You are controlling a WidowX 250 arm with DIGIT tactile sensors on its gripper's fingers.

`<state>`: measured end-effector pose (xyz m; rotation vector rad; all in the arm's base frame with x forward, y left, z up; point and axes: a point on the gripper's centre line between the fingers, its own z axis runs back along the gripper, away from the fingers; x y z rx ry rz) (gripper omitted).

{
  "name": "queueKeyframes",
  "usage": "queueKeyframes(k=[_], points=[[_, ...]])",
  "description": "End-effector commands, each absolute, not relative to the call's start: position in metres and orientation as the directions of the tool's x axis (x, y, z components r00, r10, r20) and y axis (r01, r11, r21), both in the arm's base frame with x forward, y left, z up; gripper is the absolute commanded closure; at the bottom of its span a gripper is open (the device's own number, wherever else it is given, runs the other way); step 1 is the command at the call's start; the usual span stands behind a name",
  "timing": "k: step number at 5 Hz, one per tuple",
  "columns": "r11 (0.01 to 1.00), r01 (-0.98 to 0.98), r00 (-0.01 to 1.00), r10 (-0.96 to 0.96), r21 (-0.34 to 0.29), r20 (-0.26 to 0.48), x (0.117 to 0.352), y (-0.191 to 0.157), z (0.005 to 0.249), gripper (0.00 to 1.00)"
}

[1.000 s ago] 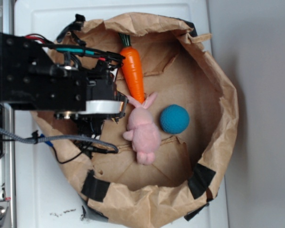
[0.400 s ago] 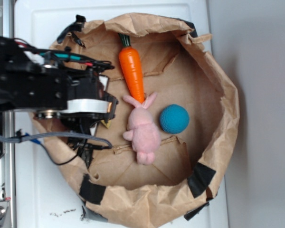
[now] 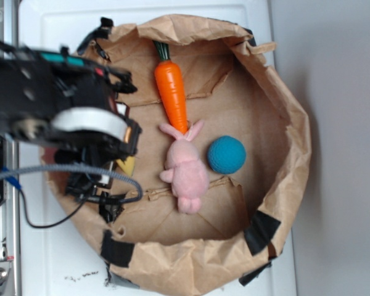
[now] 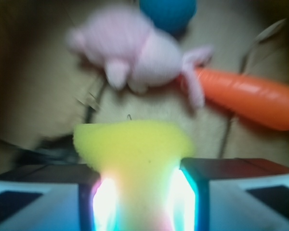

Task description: Grab the green sponge.

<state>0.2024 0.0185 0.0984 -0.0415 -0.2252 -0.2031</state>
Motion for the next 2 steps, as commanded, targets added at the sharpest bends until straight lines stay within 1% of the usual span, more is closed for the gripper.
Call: queueKeyframes(k=[1, 2], points=[[0.991, 0.127, 0.941, -0.110, -0.034, 0.321, 0.1993, 0.0110, 0.1736, 1.00], [0.993, 0.122, 0.928, -0.112, -0.005, 0.354, 0.1950, 0.0055, 0.1725, 1.00]])
